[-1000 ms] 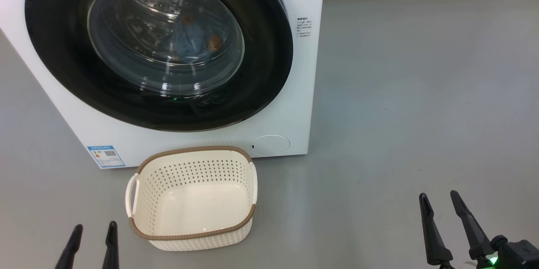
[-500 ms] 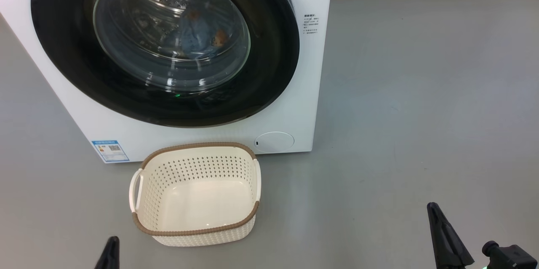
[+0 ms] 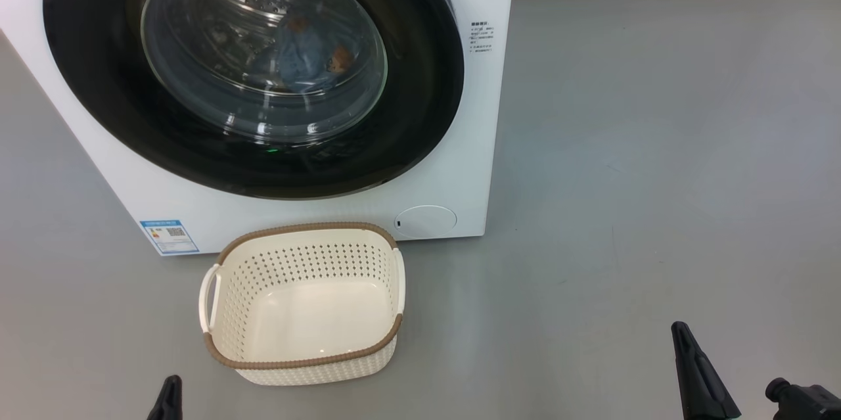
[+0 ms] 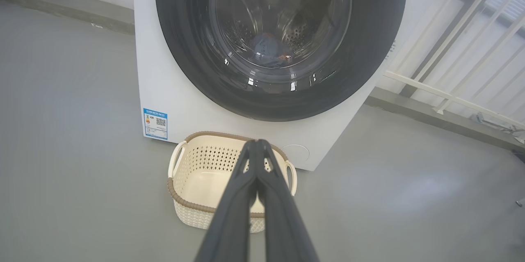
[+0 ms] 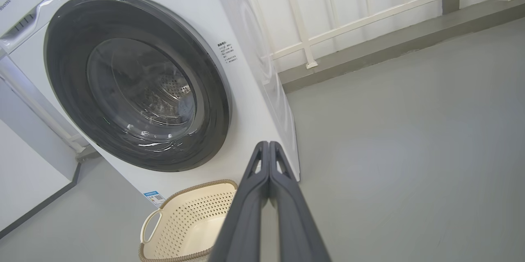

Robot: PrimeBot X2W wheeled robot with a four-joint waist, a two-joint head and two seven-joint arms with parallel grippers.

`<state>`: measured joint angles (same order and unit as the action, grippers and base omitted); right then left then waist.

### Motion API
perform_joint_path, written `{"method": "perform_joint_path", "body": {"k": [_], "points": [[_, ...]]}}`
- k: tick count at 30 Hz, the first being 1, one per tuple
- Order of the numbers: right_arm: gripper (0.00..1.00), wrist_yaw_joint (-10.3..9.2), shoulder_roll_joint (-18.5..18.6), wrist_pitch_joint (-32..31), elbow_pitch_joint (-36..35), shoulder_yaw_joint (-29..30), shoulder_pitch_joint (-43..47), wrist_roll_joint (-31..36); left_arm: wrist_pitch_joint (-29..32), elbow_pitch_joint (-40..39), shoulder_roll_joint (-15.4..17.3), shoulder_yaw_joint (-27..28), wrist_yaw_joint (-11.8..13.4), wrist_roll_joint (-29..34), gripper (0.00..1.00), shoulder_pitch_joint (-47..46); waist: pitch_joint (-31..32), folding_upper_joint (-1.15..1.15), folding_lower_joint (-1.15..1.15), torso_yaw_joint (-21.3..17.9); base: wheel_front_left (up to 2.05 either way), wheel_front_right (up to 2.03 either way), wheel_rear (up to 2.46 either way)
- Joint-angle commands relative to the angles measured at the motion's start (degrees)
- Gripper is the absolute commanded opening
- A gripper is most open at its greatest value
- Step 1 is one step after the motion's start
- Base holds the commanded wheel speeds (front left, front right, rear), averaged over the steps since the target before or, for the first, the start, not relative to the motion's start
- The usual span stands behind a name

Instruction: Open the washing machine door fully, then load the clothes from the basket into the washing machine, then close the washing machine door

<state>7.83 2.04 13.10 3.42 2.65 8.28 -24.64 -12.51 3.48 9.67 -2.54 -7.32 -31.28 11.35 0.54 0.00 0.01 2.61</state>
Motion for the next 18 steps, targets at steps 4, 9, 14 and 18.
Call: {"method": "perform_joint_path", "body": {"k": [4, 9, 14, 18], "points": [[0.0, -0.06, 0.86, -0.73, -0.69, -0.26, -2.26, -4.07, 0.86, -0.43, 0.5, 1.15, -0.01, -3.73, 0.0, -3.05, -0.03, 0.0, -0.01, -0.12, 0.0, 0.0, 0.0], [0.0, -0.07, 1.02, -1.45, -0.16, -0.28, -2.83, -7.27, 1.6, 0.16, 0.27, 1.37, -0.02, -6.59, 0.0, -3.76, -0.06, 0.0, -0.01, -0.24, 0.0, 0.0, 0.0], [0.0, -0.08, 1.16, -2.19, 0.37, -0.28, -3.4, -10.48, 2.35, 0.71, 0.03, 1.6, -0.04, -9.45, 0.0, -4.47, -0.09, 0.0, -0.01, -0.36, 0.0, 0.0, 0.0], [0.0, -0.09, 1.27, -2.8, 0.79, -0.27, -3.86, -13.04, 2.96, 1.09, -0.18, 1.8, -0.04, -11.73, 0.0, -5.01, -0.12, 0.0, -0.01, -0.45, 0.0, 0.0, 0.0]]}}
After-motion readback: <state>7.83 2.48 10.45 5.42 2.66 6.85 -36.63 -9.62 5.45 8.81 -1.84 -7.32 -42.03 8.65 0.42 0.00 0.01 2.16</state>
